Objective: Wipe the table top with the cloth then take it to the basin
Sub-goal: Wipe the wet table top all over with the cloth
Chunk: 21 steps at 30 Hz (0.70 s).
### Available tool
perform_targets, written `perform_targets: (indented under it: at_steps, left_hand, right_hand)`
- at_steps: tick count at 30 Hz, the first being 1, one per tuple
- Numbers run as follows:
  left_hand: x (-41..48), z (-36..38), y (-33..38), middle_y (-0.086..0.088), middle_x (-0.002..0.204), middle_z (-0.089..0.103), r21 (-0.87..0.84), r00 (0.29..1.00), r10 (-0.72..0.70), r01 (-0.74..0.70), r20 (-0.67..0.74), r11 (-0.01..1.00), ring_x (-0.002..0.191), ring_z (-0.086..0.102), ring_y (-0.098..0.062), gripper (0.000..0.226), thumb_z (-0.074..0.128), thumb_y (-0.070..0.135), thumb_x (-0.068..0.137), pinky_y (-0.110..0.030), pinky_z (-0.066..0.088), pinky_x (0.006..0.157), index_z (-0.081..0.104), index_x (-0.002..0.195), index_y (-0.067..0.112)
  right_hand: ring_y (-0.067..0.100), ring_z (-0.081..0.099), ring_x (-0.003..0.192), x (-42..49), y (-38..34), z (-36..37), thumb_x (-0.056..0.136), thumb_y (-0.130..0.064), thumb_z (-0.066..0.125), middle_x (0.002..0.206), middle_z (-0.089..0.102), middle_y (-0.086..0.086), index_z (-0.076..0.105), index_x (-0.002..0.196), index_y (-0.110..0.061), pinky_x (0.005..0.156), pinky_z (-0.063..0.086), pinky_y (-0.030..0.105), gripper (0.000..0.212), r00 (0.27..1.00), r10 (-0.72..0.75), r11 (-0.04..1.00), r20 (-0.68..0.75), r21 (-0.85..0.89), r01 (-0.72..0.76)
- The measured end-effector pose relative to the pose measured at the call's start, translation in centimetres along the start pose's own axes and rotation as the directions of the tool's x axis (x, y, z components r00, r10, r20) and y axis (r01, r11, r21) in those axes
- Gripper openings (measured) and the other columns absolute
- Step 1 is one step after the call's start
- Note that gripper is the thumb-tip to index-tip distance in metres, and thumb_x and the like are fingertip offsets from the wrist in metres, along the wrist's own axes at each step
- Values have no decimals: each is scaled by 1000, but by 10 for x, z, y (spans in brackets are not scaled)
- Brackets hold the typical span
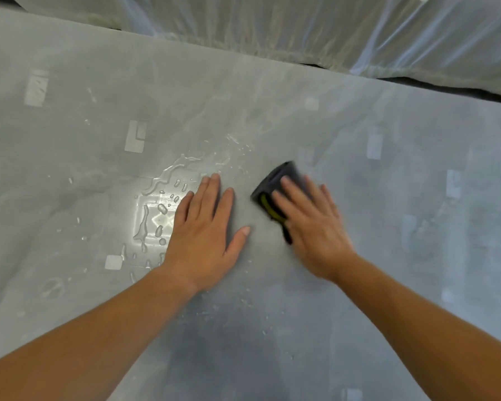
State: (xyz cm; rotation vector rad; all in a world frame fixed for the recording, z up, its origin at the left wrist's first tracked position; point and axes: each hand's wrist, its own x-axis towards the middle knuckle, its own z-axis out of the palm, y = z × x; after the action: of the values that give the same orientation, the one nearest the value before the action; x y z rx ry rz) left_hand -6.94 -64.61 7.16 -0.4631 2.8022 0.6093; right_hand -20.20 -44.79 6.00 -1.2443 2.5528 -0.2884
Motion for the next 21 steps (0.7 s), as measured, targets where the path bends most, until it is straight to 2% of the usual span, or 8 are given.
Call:
perform_targets:
  at_steps: [3, 4, 6, 8, 11, 14, 17, 21]
  left_hand:
    - [-1, 3, -3, -9, 168, -2, -23, 1000, 16, -16, -9, 1000, 153, -12, -20, 72, 17, 59, 100, -38, -8, 122, 17, 157, 16]
    - [-1, 4, -4, -10, 168, -3, -25, 1000, 17, -17, -6, 1000, 153, -13, -20, 72, 17, 59, 100, -39, -8, 123, 16, 158, 16]
    - [0, 4, -3, -11, 168, -4, -25, 1000, 17, -17, 0, 1000, 153, -13, -22, 72, 16, 58, 99, -42, -6, 123, 15, 158, 15]
    - [-1, 1, 0, -13, 168, -3, -29, 1000, 9, -9, 10, 1000, 154, -11, -24, 73, 16, 57, 98, -44, -4, 123, 17, 157, 14]
    - [-8, -4, 1, -16, 166, 9, -26, 1000, 12, -12, 1, 1000, 154, 0, -28, 69, 19, 53, 98, -48, 0, 123, 29, 153, 13]
    - [-24, -5, -1, -18, 166, 12, -3, 998, 55, -55, 20, 998, 154, 3, -31, 66, 23, 51, 99, -48, 0, 123, 34, 151, 11]
    - [-41, -4, -3, -18, 165, 13, 2, 996, 73, -74, 50, 997, 154, 4, -30, 65, 25, 49, 98, -47, -1, 123, 34, 151, 11]
    - [-56, -5, -4, -17, 164, 19, -4, 996, 76, -76, 51, 997, 154, 7, -28, 68, 25, 51, 98, -52, 3, 122, 31, 152, 10]
  right_hand:
    - [34, 8, 153, 27, 17, -7, 99, -26, 37, 166, 18, 1, 33, 155, -25, 123, 6, 53, 56, 899, 422, 901, -116, 163, -402]
    - [33, 6, 153, 27, 9, -4, 100, -27, 36, 167, 15, 0, 30, 156, -26, 124, 3, 50, 57, 865, 484, 870, -132, 179, -459]
    - [35, 7, 153, 7, -19, 12, 98, -24, 40, 167, 14, 0, 30, 156, -24, 124, 4, 51, 59, 903, 403, 914, -147, 115, -389]
    - [36, 7, 153, -26, -39, 24, 96, -23, 44, 167, 12, -1, 30, 156, -24, 123, 7, 54, 62, 985, 149, 989, -83, 1, -149]
    - [35, 10, 153, -30, -18, 18, 97, -22, 44, 166, 17, -2, 33, 155, -25, 123, 11, 54, 59, 997, -70, 996, -13, -57, 69]
    - [32, 11, 153, 1, -3, 7, 99, -25, 38, 166, 19, -1, 33, 155, -26, 123, 10, 53, 56, 971, 216, 976, -101, 32, -213]
    - [31, 6, 153, 2, -39, 19, 99, -24, 38, 167, 15, -3, 29, 156, -29, 125, 2, 46, 58, 841, 515, 855, -163, 156, -494]
    - [31, 4, 154, -65, -96, 48, 98, -25, 39, 166, 8, -4, 26, 156, -25, 125, 1, 46, 59, 946, 306, 952, -109, 8, -307]
